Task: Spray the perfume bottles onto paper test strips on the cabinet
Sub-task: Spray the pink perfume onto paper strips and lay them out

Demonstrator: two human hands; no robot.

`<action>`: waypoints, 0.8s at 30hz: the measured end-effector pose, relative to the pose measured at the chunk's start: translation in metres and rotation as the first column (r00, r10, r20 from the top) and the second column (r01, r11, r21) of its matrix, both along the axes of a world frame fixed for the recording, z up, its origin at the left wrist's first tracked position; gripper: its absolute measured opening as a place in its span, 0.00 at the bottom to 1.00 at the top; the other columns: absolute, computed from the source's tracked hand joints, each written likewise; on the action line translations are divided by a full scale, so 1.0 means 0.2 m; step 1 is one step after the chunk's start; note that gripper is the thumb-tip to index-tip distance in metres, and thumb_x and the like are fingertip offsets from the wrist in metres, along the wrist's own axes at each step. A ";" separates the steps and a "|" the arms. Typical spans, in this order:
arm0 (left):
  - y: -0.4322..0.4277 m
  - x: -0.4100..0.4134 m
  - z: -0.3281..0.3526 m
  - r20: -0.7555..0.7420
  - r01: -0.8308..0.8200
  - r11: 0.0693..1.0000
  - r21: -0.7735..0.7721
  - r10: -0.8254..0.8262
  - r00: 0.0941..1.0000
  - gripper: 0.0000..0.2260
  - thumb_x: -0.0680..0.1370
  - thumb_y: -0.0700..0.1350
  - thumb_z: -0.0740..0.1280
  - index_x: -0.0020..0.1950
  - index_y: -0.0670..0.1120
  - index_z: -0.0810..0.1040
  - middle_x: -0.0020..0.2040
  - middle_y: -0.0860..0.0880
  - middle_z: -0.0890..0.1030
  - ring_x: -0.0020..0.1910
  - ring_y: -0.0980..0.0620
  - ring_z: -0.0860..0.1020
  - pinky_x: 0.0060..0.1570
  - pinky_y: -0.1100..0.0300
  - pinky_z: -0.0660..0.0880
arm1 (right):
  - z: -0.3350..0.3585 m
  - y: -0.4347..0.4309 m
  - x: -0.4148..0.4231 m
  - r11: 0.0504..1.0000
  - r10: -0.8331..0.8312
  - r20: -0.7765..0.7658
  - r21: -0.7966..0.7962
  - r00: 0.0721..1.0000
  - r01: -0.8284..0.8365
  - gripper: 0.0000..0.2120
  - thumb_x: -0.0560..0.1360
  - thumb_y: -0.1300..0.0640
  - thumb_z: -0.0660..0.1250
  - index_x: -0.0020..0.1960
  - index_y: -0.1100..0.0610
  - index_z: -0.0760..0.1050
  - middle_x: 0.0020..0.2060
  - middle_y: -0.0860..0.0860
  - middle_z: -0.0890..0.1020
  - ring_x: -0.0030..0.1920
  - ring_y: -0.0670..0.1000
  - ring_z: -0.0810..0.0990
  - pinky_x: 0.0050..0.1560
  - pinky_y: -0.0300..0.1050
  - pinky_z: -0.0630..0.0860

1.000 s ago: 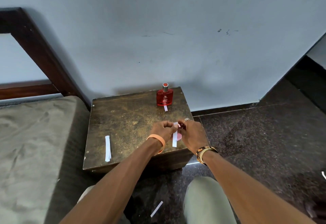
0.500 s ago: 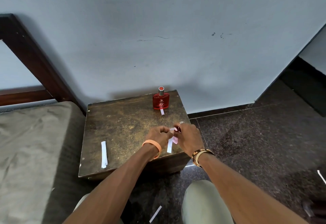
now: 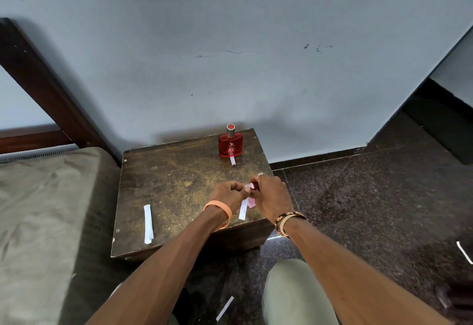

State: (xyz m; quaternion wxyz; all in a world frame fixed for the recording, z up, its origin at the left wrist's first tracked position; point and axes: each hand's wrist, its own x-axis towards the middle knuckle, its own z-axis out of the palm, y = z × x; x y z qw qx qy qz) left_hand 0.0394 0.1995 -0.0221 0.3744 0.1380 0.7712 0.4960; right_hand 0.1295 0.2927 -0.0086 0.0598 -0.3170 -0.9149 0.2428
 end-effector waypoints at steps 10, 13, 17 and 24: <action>0.00 0.00 0.01 -0.021 0.007 1.000 -0.007 -0.007 1.000 0.08 0.75 0.41 0.71 0.35 0.48 0.80 0.42 0.45 0.84 0.47 0.44 0.83 0.52 0.44 0.79 | 0.01 0.01 -0.02 0.999 0.014 0.013 -0.031 1.000 -0.014 0.08 0.74 0.57 0.73 0.52 0.54 0.79 0.45 0.52 0.83 0.48 0.51 0.81 0.51 0.44 0.79; 0.00 -0.01 0.01 -0.059 0.001 1.000 -0.002 -0.001 0.998 0.08 0.75 0.41 0.71 0.36 0.48 0.79 0.39 0.47 0.83 0.42 0.47 0.81 0.51 0.47 0.80 | 0.00 0.01 -0.01 0.999 0.020 0.012 -0.037 1.000 -0.019 0.09 0.74 0.58 0.73 0.53 0.54 0.79 0.46 0.52 0.84 0.49 0.52 0.82 0.53 0.46 0.79; 0.01 -0.01 0.02 -0.123 0.007 1.000 0.018 -0.004 0.992 0.05 0.75 0.43 0.70 0.39 0.47 0.79 0.37 0.48 0.81 0.37 0.50 0.77 0.45 0.52 0.79 | -0.01 0.02 0.00 0.998 -0.009 0.006 -0.056 1.000 0.009 0.09 0.74 0.58 0.73 0.53 0.53 0.81 0.47 0.52 0.84 0.50 0.52 0.82 0.54 0.47 0.80; 0.02 -0.02 0.00 -0.108 0.014 1.000 0.002 -0.014 0.994 0.04 0.76 0.44 0.70 0.41 0.47 0.79 0.31 0.52 0.77 0.30 0.55 0.73 0.36 0.60 0.73 | 0.00 0.03 -0.01 0.998 -0.014 0.006 -0.066 1.000 0.014 0.06 0.75 0.57 0.72 0.51 0.55 0.81 0.44 0.51 0.84 0.47 0.51 0.82 0.49 0.45 0.79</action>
